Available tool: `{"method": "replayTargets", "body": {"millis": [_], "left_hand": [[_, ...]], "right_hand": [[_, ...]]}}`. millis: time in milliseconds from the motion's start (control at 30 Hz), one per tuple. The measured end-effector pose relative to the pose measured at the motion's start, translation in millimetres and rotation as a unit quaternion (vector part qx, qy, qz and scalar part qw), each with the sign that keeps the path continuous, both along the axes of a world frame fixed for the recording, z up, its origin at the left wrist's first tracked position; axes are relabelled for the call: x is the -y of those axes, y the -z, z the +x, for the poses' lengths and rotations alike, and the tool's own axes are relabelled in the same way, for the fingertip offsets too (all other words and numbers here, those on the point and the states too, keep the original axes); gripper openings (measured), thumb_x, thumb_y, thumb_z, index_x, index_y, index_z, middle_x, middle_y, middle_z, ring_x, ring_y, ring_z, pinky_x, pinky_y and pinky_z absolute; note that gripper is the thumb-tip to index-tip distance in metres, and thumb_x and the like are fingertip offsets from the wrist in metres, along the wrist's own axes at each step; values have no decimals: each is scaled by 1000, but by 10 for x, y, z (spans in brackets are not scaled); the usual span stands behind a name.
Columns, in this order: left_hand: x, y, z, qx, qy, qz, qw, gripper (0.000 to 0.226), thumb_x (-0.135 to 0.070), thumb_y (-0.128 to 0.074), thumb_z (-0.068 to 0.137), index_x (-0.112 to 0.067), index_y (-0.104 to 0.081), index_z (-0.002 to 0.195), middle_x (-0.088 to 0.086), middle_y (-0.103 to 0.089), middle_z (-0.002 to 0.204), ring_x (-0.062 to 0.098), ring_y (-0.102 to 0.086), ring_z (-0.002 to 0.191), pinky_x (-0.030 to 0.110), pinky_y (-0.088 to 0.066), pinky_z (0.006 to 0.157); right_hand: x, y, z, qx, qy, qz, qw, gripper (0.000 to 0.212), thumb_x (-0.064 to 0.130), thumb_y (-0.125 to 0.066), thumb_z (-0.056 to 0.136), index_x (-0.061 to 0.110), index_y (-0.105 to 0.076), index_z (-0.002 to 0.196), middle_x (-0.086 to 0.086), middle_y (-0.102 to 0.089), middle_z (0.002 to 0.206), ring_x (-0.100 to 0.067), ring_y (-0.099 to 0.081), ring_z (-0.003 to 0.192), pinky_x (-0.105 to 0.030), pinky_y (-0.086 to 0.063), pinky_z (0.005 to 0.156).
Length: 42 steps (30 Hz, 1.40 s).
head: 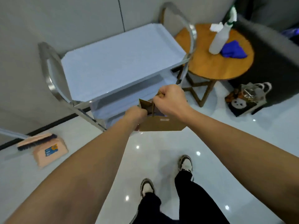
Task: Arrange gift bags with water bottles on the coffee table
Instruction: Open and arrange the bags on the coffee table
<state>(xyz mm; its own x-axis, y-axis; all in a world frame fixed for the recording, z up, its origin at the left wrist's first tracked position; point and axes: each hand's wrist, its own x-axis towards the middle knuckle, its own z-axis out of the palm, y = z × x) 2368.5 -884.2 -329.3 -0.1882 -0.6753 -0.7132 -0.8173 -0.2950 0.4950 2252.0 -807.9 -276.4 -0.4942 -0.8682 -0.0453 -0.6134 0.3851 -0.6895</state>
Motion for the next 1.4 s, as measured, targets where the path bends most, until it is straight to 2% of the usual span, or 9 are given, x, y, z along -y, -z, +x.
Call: {"method": "replayTargets", "body": {"millis": [167, 400, 533, 633, 700, 867, 967, 1233, 1400], "left_hand": [[-344, -865, -1080, -5, 177, -95, 980, 16, -8, -44, 90, -2, -56, 82, 22, -65, 81, 35, -67, 66, 36, -58, 58], [-1502, -1427, -2869, -47, 339, -150, 928, 18, -12, -44, 92, -3, -57, 101, 20, -62, 95, 36, -69, 86, 45, -62, 79], [-2586, -1530, -3831, -41, 428, -178, 885, 17, -19, -43, 103, -8, -56, 106, 13, -61, 95, 23, -64, 78, 31, -55, 61], [-3404, -1470, -4467, -66, 492, -181, 849, 13, -20, -46, 101, -14, -52, 91, 9, -61, 92, 22, -64, 84, 35, -59, 82], [-3914, -1440, -4858, -85, 527, -186, 825, 11, -23, -51, 100, -15, -55, 94, 9, -63, 93, 21, -64, 85, 35, -57, 82], [-5109, -1330, -5658, -112, 625, -181, 751, 15, -23, -51, 100, -11, -56, 93, 12, -62, 90, 24, -64, 76, 32, -57, 65], [-5702, -1139, -6048, -99, 678, -151, 713, 18, -20, -47, 101, -7, -57, 107, 12, -60, 95, 30, -66, 84, 37, -61, 74], [-7131, -671, -6906, -79, 815, -94, 567, 16, -17, -48, 98, -7, -59, 104, 15, -65, 104, 29, -69, 87, 37, -63, 76], [-7919, -547, -7274, -95, 878, -72, 464, 23, -21, -57, 87, -8, -63, 105, 13, -65, 100, 27, -67, 84, 36, -63, 72]], "right_hand": [[-660, -797, -843, 19, 120, -88, 989, 38, 8, -58, 80, 15, -36, 50, 6, -29, 44, -10, -32, 47, -25, -27, 46], [-2247, -1393, -2224, -34, 288, -126, 949, 13, 4, -61, 76, 0, -56, 65, -21, -54, 67, -28, -51, 64, -49, -49, 60], [-3270, -1525, -2908, -43, 353, -133, 925, 13, 3, -61, 79, 6, -58, 66, -13, -53, 65, -26, -57, 68, -45, -52, 57], [-4014, -1530, -3238, -70, 392, -133, 908, 31, 6, -60, 85, 21, -48, 61, -1, -51, 62, -17, -52, 65, -37, -47, 58], [-4503, -1480, -3436, -82, 428, -137, 889, 33, 13, -61, 90, 24, -46, 63, 1, -52, 63, -18, -54, 67, -40, -52, 62], [-5684, -1263, -3923, -95, 575, -111, 805, 45, 48, -63, 93, 17, -45, 64, 4, -50, 57, -20, -52, 62, -33, -37, 57], [-6260, -1111, -4142, -65, 653, -94, 749, 50, 55, -64, 90, 18, -46, 62, 1, -51, 57, -23, -53, 63, -34, -40, 59], [-7284, -806, -4584, 3, 775, -66, 628, 45, 40, -70, 91, 19, -46, 60, -1, -50, 59, -18, -50, 61, -33, -42, 58], [-7871, -777, -4727, 19, 841, -12, 541, 31, 10, -57, 80, 16, -39, 55, -4, -42, 56, -25, -47, 61, -36, -35, 53]]}}
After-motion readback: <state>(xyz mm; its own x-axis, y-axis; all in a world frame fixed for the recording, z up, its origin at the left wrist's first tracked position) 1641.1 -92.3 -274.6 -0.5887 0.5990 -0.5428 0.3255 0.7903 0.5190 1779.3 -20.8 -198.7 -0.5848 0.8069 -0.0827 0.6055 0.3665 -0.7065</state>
